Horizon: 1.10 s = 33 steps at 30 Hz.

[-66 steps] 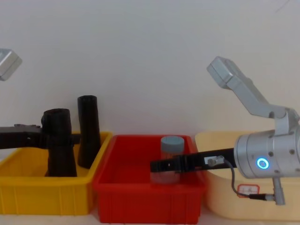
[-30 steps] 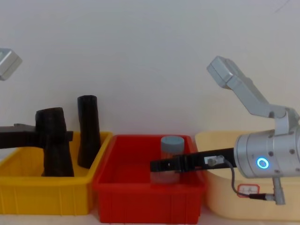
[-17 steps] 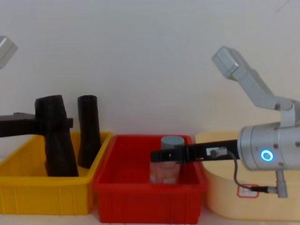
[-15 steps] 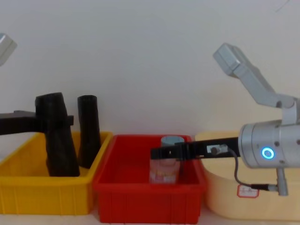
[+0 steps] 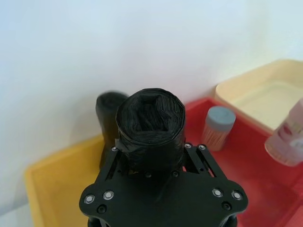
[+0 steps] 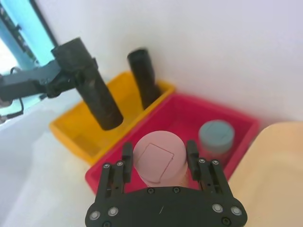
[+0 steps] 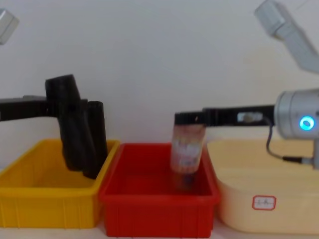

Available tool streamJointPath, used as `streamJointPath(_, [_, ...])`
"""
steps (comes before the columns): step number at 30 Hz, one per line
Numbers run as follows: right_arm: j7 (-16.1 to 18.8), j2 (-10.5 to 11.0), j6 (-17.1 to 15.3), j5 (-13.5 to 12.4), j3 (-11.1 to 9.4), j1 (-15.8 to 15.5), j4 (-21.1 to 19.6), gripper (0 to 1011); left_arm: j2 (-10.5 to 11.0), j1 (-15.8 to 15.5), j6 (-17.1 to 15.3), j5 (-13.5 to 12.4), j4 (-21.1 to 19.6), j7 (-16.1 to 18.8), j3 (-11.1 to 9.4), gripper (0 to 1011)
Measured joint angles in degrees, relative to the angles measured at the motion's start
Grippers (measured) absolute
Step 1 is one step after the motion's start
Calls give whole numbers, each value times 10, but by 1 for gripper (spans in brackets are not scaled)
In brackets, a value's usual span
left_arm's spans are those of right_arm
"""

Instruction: Pick up the garbage bag with the one hand and transfer it to the other hand.

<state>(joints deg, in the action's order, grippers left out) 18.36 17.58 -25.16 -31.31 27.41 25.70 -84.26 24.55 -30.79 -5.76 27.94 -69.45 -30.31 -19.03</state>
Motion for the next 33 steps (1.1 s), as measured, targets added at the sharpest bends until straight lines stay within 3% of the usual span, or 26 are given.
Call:
streamJointPath(9, [-33, 28, 2, -8, -43, -9, -57, 659, -16, -29, 6, 14, 6, -14, -3, 391])
streamJointPath(15, [-59, 46, -6, -9, -72, -16, -85, 659, -42, -59, 16, 28, 31, -31, -9, 391])
streamJointPath(23, [-96, 66, -24, -9, -111, -31, -106, 659, -89, -112, 33, 49, 94, -67, -23, 391])
streamJointPath(33, [-114, 74, -38, -10, -136, -44, -102, 659, -155, -182, 45, 76, 200, -126, -41, 391])
